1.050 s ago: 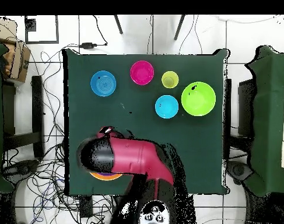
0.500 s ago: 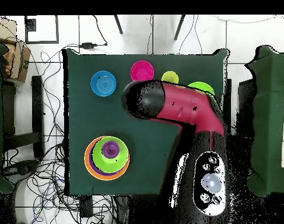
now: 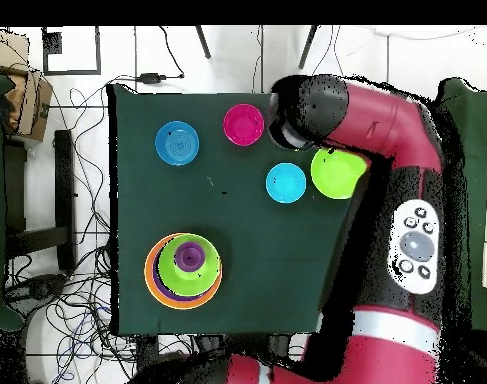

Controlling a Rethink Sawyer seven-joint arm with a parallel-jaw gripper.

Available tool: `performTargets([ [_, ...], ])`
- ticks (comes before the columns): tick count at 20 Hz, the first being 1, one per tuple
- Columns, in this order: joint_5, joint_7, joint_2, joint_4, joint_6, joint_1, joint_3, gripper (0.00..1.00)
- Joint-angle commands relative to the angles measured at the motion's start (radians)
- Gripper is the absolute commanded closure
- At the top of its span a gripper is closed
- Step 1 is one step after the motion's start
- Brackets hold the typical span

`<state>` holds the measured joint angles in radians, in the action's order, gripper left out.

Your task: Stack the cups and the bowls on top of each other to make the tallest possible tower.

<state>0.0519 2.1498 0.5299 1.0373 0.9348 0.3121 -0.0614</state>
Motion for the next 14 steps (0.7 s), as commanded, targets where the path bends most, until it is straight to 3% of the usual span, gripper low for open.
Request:
performTargets([
  [1, 0.077, -0.242, -0.164, -0.259, 0.143, 0.024, 0.141, 0.00],
  [14, 0.067, -0.257, -0.170, -0.255, 0.128, 0.020, 0.130, 0.00],
])
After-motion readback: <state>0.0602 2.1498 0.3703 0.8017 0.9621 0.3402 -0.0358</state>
